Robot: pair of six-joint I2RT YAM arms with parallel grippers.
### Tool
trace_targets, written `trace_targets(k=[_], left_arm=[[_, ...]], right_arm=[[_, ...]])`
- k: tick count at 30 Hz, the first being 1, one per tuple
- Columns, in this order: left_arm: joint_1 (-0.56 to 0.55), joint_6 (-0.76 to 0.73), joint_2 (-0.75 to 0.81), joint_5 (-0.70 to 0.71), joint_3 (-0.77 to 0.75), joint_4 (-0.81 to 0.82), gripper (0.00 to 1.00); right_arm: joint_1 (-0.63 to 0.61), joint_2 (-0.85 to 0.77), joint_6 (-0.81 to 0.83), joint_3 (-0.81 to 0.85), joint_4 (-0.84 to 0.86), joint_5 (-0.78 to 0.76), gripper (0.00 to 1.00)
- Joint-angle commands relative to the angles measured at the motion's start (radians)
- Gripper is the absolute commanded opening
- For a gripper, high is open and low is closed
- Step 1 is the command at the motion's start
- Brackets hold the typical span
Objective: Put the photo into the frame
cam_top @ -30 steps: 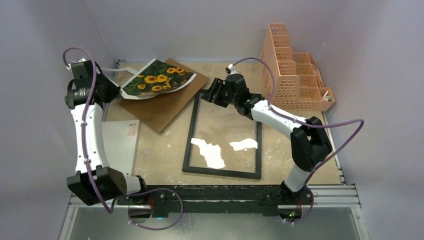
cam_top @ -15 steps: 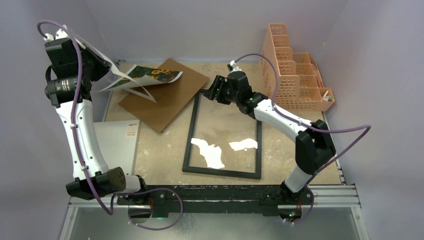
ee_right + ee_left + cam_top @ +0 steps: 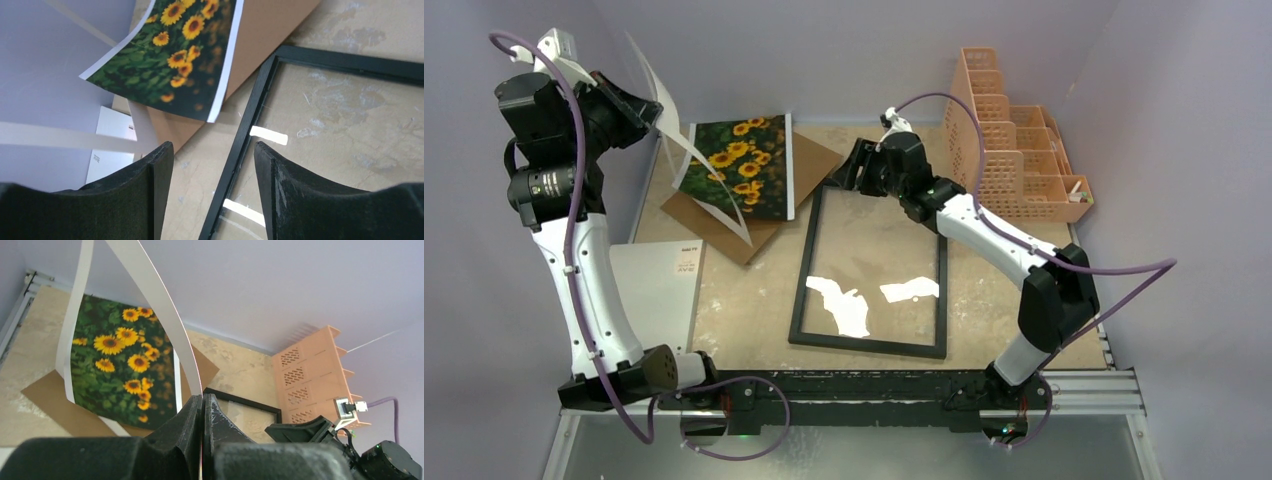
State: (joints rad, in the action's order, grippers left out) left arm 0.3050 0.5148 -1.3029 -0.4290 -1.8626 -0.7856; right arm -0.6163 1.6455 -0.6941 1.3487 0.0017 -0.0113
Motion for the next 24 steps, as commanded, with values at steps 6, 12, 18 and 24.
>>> trace_targets(k=[6, 12, 18, 24], left_arm=[[-0.009, 0.056, 0.012, -0.079, -0.081, 0.099, 0.00], [-0.066, 0.051, 0.047, -0.124, -0.131, 0.132, 0.00], [-0.099, 0.089, 0.064, -0.226, -0.073, 0.192, 0.00], [-0.145, 0.101, 0.063, -0.342, -0.026, 0.266, 0.00]], right_arm=[[-0.002, -0.089, 0.247, 0.041, 0.216, 0.163, 0.69], [-0.011, -0.121, 0.327, 0.056, 0.291, 0.234, 0.74], [-0.023, -0.125, 0.337, 0.063, 0.328, 0.322, 0.77], [-0.027, -0.135, 0.326, 0.058, 0.349, 0.277, 0.79]])
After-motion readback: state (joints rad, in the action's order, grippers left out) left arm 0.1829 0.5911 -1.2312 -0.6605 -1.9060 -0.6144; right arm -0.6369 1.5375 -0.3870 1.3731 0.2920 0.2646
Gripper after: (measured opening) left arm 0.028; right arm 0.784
